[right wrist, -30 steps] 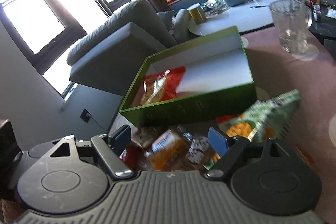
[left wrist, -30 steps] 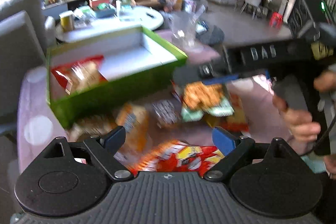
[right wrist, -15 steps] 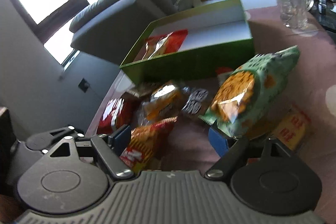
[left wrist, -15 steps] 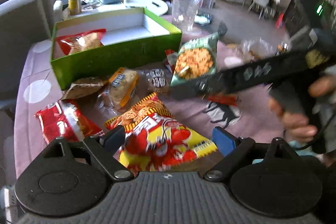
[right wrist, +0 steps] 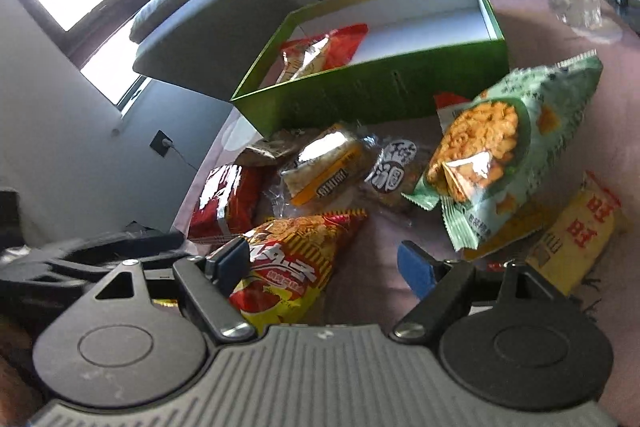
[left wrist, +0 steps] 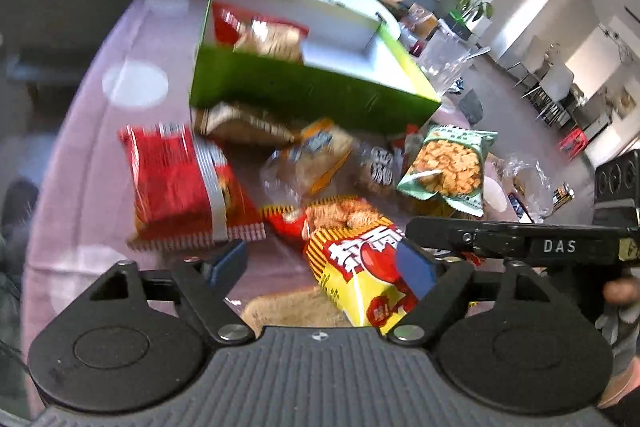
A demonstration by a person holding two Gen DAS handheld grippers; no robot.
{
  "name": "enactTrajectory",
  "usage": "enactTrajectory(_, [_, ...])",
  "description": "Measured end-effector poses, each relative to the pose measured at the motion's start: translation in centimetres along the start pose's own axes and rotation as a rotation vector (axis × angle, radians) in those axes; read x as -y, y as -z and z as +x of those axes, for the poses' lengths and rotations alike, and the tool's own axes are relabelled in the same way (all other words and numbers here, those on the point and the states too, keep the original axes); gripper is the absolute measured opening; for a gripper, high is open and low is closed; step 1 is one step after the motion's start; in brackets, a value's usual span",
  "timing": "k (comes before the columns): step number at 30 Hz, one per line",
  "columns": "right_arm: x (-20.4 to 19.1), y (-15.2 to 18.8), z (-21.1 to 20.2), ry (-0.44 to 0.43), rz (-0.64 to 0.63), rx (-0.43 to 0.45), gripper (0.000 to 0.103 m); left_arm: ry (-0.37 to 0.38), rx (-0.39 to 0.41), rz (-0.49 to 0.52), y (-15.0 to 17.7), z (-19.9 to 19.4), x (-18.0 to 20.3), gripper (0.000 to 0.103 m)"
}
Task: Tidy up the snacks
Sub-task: 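Move the right gripper back to the pile toward the red-yellow chip bag, then grasp the red-yellow chip bag with the right gripper and lift it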
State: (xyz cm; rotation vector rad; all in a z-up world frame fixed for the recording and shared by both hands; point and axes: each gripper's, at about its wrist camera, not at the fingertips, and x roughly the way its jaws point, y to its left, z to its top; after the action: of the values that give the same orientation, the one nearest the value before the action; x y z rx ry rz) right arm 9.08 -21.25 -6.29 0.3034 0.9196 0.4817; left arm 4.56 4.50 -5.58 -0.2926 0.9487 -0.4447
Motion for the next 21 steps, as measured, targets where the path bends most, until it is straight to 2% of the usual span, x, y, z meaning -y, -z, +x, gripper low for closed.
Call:
enactTrajectory(3, [0.2, 0.0, 0.5, 0.012, 0.01, -0.018, 0.056, 0.023, -0.02, -0.011, 0.3, 0.8, -0.2, 0.072])
enactTrajectory(7, [0.5, 0.0, 1.1, -0.015, 0.042, -0.049, 0.042, 0.036, -0.03, 0.036, 0.8, 1.6, 0.4, 0.068])
enactTrajectory(13, [0.6, -0.1, 2.0, -0.065, 0.067, -0.096, 0.041, 0.096, -0.054, 0.083, 1.1, 2.4, 1.1, 0.066])
enactTrajectory(21, [0.5, 0.0, 1.7, -0.106, 0.071, -0.112, 0.042, 0.086, -0.039, 0.149, 1.5, 2.7, 2.2, 0.066])
